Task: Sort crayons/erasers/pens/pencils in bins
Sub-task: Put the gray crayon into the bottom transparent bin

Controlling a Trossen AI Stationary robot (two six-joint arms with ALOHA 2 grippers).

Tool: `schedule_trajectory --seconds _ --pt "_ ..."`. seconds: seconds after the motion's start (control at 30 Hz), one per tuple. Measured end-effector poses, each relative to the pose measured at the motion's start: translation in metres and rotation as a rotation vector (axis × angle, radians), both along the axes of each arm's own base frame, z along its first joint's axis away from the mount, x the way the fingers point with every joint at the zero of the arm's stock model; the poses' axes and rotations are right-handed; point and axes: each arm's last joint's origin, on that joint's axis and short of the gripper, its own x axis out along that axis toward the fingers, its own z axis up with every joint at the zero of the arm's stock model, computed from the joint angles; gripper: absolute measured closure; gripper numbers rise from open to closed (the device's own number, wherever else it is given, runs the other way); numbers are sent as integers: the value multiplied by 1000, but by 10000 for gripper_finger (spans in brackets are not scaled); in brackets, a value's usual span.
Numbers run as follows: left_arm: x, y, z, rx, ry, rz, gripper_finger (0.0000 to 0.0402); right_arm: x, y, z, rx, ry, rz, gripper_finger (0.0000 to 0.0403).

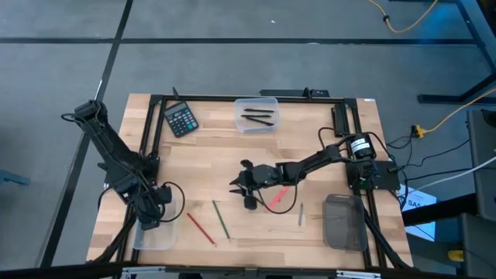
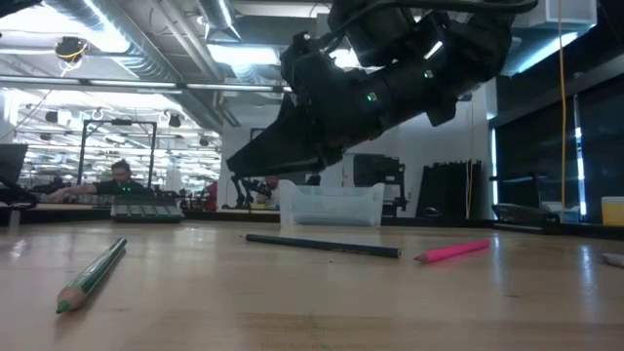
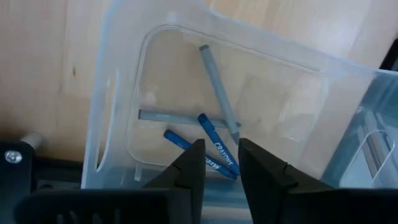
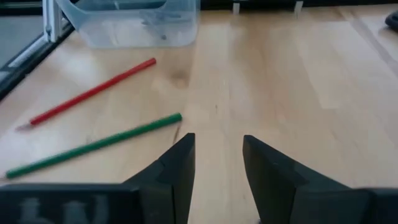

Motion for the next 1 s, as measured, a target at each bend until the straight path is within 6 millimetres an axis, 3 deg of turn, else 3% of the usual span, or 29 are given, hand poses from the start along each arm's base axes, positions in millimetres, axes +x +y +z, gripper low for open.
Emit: schedule_trajectory --seconds 0.13,0.33,0.5,0.63,0.7,0.83,1.0 --pt "4 2 0 12 -21 -8 293 4 1 3 -25 82 24 264" --pt "14 8 9 39 -77 -72 291 9 1 19 -269 450 128 264" --pt "28 8 35 85 -253 -126 293 2 -2 60 -429 769 124 264" --pt "42 9 55 252 -508 -159 293 -11 1 98 -590 951 83 268" --pt "48 8 57 337 -632 -153 293 -20 4 109 -569 1033 34 274" --pt "56 -2 45 415 -819 -152 293 -38 31 105 -448 1152 14 292" --pt "66 -10 12 491 -962 -202 293 -73 74 74 -581 1288 195 301"
